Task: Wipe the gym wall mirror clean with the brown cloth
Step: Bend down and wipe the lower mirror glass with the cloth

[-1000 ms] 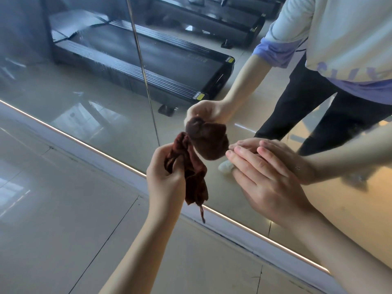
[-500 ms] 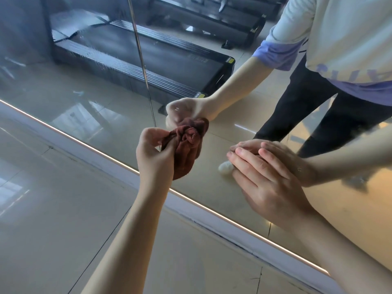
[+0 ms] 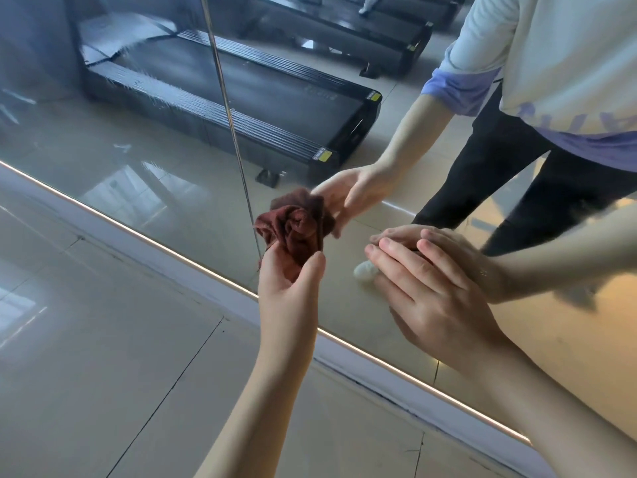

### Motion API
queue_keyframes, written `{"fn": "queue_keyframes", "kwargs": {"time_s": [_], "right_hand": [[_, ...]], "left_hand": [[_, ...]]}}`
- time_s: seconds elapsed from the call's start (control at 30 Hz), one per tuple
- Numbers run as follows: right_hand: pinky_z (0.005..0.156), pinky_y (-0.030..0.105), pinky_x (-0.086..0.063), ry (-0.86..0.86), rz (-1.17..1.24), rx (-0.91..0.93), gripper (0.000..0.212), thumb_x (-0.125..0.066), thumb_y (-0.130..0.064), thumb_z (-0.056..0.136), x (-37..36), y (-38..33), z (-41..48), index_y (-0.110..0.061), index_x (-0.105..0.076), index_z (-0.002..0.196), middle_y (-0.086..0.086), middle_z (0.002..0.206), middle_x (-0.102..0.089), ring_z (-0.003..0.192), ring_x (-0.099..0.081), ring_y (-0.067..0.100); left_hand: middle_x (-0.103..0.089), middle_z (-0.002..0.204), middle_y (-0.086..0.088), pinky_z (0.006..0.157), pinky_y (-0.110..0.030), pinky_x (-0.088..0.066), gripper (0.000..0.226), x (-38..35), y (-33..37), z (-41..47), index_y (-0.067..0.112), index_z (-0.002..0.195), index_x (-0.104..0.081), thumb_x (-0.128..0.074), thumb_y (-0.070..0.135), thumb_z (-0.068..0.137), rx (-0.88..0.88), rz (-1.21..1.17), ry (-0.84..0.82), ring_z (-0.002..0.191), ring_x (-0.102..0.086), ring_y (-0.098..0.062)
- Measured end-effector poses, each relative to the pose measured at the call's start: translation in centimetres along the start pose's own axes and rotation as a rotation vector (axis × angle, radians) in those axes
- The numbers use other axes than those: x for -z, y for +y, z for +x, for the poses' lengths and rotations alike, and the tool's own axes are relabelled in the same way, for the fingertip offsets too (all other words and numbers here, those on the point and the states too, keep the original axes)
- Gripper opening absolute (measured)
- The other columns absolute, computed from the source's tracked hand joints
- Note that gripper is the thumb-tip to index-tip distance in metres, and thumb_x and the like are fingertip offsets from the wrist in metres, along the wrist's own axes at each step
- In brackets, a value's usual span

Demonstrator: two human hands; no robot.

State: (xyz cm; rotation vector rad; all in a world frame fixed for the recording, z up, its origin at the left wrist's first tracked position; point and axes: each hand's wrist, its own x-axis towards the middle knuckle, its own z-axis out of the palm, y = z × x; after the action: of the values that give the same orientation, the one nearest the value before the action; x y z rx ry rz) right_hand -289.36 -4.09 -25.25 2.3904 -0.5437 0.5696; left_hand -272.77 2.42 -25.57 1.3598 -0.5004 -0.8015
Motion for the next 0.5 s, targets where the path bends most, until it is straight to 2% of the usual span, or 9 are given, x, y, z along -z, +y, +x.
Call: {"fn": "queue_keyframes", "kwargs": {"time_s": [0.07, 0.13, 0.27, 0.33, 0.43, 0.5], "right_hand": [[0.118, 0.038, -0.020, 0.003, 0.004, 0.000, 0.026, -0.055, -0.008, 0.090, -0.1, 0.0, 0.0, -0.009, -0.072, 0.109, 0.009, 0.137, -0.059, 0.132, -0.046, 0.023], [0.119, 0.037, -0.020, 0.004, 0.007, -0.001, 0.024, -0.056, -0.008, 0.090, -0.1, -0.1, 0.0, -0.009, -0.073, 0.106, 0.009, 0.136, -0.060, 0.132, -0.046, 0.022], [0.119, 0.037, -0.019, 0.000, 0.008, 0.000, 0.023, -0.055, -0.009, 0.091, -0.1, -0.1, -0.3, -0.010, -0.074, 0.104, 0.008, 0.136, -0.060, 0.132, -0.045, 0.022], [0.119, 0.037, -0.019, 0.001, 0.001, 0.000, 0.023, -0.055, -0.008, 0.091, -0.1, -0.1, -0.4, -0.010, -0.074, 0.104, 0.008, 0.137, -0.060, 0.132, -0.046, 0.022], [0.119, 0.038, -0.019, -0.004, -0.001, 0.003, 0.024, -0.056, -0.008, 0.090, -0.1, -0.2, -0.4, -0.010, -0.073, 0.106, 0.008, 0.137, -0.060, 0.132, -0.045, 0.022], [0.119, 0.038, -0.020, -0.008, 0.004, 0.003, 0.025, -0.055, -0.008, 0.090, -0.1, -0.2, -0.4, -0.010, -0.073, 0.107, 0.008, 0.137, -0.060, 0.132, -0.045, 0.022]], "left_hand": [[-0.067, 0.089, 0.002, 0.073, -0.016, -0.047, 0.026, 0.5, -0.2, 0.7, 0.031, 0.089, -0.064, -0.060, 0.006, 0.094, -0.083, 0.099, 0.076, 0.083, -0.060, -0.008], [-0.064, 0.093, 0.000, 0.072, -0.009, -0.043, 0.026, 1.3, 0.1, 2.1, 0.025, 0.091, -0.063, -0.056, 0.002, 0.097, -0.160, 0.194, 0.131, 0.084, -0.058, -0.007], [-0.049, 0.097, 0.006, 0.071, 0.000, -0.037, 0.017, 2.2, 0.4, 4.1, 0.017, 0.109, -0.064, -0.060, 0.006, 0.096, -0.257, 0.360, 0.187, 0.080, -0.052, 0.009], [-0.050, 0.099, 0.001, 0.064, -0.001, -0.037, 0.016, 2.3, 0.5, 4.5, 0.015, 0.106, -0.056, -0.066, 0.016, 0.094, -0.236, 0.374, 0.270, 0.073, -0.051, 0.012], [-0.054, 0.085, 0.001, 0.055, -0.008, -0.037, 0.024, 2.0, 0.4, 4.7, 0.010, 0.096, -0.050, -0.064, 0.030, 0.096, -0.094, 0.368, 0.355, 0.071, -0.051, 0.002], [-0.063, 0.091, -0.004, 0.054, -0.008, -0.039, 0.025, 1.2, -0.1, 4.5, 0.009, 0.098, -0.057, -0.055, 0.033, 0.102, -0.036, 0.250, 0.315, 0.080, -0.059, -0.012]]}}
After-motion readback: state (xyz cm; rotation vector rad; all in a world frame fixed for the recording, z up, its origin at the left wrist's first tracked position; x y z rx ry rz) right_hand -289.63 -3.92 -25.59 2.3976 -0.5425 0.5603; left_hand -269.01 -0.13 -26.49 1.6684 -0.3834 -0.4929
